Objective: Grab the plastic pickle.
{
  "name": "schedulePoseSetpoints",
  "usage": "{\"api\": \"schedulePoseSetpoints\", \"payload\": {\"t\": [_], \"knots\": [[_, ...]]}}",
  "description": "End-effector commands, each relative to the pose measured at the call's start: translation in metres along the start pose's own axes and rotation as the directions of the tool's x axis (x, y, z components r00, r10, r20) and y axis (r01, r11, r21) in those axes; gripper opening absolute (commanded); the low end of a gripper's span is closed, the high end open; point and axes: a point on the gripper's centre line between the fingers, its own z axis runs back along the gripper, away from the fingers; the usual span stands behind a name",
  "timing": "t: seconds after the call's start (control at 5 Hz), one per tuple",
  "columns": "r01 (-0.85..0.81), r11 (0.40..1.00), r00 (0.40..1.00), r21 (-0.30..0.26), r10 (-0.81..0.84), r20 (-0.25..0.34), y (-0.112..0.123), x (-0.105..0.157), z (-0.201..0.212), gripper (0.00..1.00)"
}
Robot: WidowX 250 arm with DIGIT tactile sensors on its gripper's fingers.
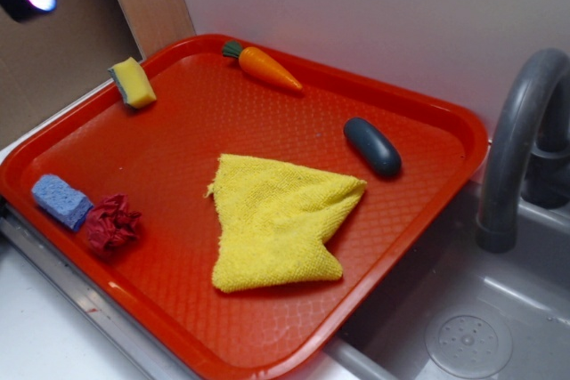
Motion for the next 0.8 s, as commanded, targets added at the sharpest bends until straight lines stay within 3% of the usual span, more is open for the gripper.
{"api": "schedulePoseSetpoints", "payload": {"t": [0.0,0.2,0.6], "knots": [[-0.107,0.994,0.994,-0.024,0.106,-0.023,-0.060,0.010,-0.044,1.00],[-0.059,0.998,0.998,0.004,0.059,-0.030,-0.097,0.008,-0.067,1.00],[-0.067,0.991,0.997,0.119,0.072,-0.042,-0.135,0.013,-0.105,1.00]]}}
